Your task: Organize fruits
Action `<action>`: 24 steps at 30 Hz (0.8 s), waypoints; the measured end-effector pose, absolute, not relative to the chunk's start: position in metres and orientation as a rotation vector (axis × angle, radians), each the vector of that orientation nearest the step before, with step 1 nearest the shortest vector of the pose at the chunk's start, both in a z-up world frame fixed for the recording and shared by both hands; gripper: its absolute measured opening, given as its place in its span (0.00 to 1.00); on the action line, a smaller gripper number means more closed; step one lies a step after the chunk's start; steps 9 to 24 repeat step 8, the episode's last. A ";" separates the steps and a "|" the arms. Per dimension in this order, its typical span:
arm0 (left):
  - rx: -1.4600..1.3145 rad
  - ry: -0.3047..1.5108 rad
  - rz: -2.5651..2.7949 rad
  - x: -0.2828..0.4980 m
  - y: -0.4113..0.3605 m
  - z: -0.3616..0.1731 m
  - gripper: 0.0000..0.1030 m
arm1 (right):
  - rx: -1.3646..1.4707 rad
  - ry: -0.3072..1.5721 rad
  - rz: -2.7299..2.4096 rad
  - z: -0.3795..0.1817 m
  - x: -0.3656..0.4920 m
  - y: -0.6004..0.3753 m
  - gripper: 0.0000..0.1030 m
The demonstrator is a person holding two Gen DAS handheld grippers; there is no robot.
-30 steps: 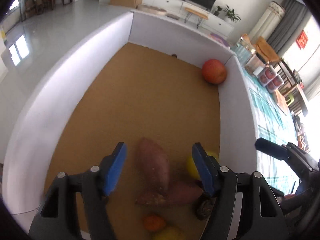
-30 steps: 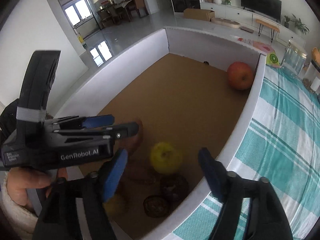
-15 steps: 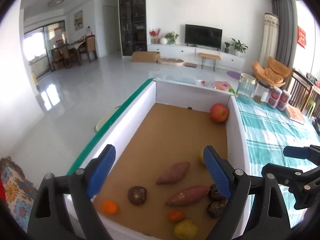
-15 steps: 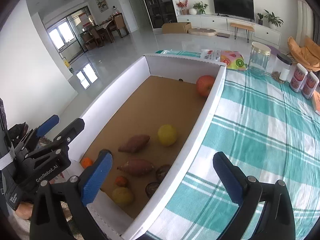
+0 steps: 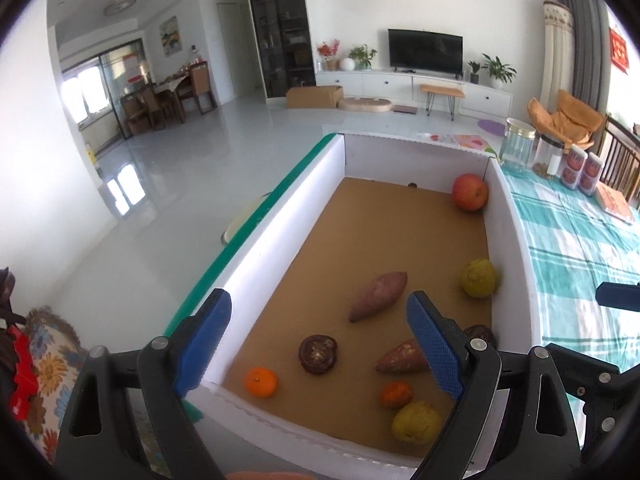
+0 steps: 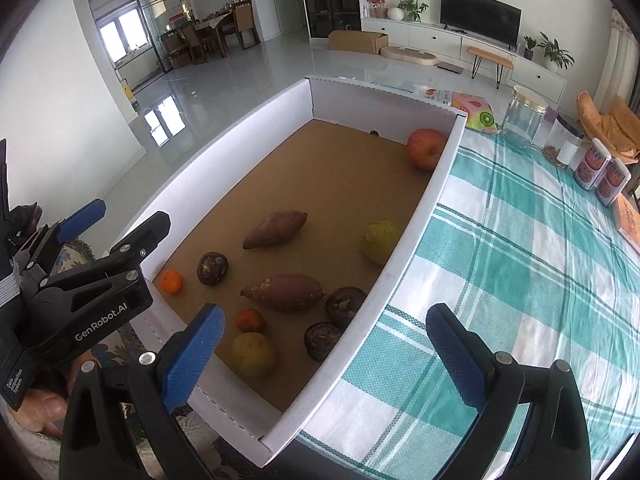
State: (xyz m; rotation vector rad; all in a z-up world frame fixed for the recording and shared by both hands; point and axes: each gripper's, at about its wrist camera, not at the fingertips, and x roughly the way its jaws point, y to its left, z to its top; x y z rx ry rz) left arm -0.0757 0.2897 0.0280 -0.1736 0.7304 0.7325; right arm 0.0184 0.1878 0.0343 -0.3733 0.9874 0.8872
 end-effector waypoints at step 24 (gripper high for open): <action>-0.187 0.720 0.707 -0.080 0.287 0.025 0.89 | -0.385 1.001 0.891 0.027 0.013 0.196 0.97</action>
